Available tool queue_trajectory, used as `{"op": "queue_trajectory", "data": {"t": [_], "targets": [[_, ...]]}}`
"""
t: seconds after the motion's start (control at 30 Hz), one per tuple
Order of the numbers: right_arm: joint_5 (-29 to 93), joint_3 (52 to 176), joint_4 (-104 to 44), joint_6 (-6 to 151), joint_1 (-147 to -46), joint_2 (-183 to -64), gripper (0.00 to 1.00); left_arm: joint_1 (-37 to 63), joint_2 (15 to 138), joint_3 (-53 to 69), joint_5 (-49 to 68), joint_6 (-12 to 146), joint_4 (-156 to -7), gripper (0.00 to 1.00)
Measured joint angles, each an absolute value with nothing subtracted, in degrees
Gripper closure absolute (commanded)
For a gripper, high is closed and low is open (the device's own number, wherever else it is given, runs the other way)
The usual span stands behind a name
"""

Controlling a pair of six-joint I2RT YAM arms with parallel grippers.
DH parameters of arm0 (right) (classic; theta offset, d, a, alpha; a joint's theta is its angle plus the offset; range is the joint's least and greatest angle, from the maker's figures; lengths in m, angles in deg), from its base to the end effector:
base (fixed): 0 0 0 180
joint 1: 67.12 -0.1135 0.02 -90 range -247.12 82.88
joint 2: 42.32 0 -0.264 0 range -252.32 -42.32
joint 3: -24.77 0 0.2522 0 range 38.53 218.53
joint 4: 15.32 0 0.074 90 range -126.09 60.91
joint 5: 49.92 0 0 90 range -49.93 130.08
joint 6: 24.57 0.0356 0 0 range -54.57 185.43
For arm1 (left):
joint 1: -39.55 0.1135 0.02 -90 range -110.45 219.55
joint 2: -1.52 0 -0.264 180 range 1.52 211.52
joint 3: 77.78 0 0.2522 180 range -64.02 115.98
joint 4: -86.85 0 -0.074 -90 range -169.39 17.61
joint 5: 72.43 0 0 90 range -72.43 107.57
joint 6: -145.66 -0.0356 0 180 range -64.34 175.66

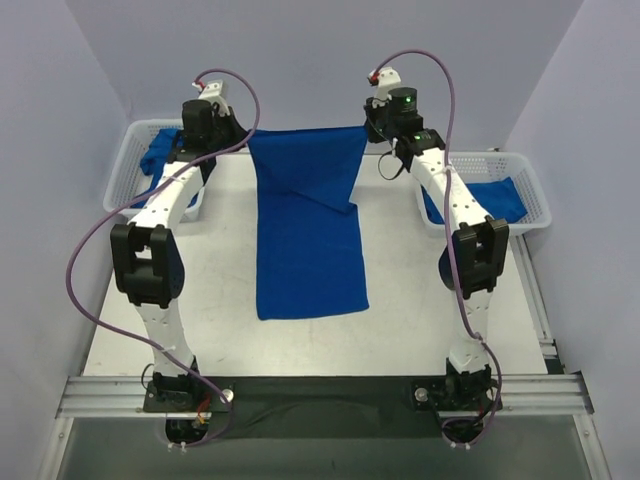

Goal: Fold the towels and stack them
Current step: Flatten out the crumpled towel, then fold the towel

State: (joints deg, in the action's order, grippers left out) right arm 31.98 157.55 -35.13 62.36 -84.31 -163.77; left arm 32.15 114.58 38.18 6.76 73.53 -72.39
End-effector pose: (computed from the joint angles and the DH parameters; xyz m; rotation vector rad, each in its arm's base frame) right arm 0.4887 0.1564 0.3722 -0.4067 1.6782 0.3037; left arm 0.4742 -0.0683 0.3357 -0.0430 1.9045 -0.4783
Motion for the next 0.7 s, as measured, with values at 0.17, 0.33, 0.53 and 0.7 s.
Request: {"op": "queue_trajectory", "data": {"t": [0.17,0.33,0.53,0.7], "targets": [[33.42,159.06,-29.95,61.14,-84.31,-163.97,1.00,32.66,116.68,40.65,5.76,74.10,-72.80,1.00],[34.14,159.41,-27.13,60.57,-84.31,-164.06,1.00,32.92,116.87,42.44,4.93,74.73,-73.59,1.00],[34.29,158.71,-25.75,60.33,-84.33,-164.10,1.00,33.27,117.18,42.77,3.92,74.97,-74.03,1.00],[33.59,154.49,-25.53,59.52,-84.35,-164.08,1.00,33.55,117.49,41.35,3.16,75.02,-74.16,1.00]]}}
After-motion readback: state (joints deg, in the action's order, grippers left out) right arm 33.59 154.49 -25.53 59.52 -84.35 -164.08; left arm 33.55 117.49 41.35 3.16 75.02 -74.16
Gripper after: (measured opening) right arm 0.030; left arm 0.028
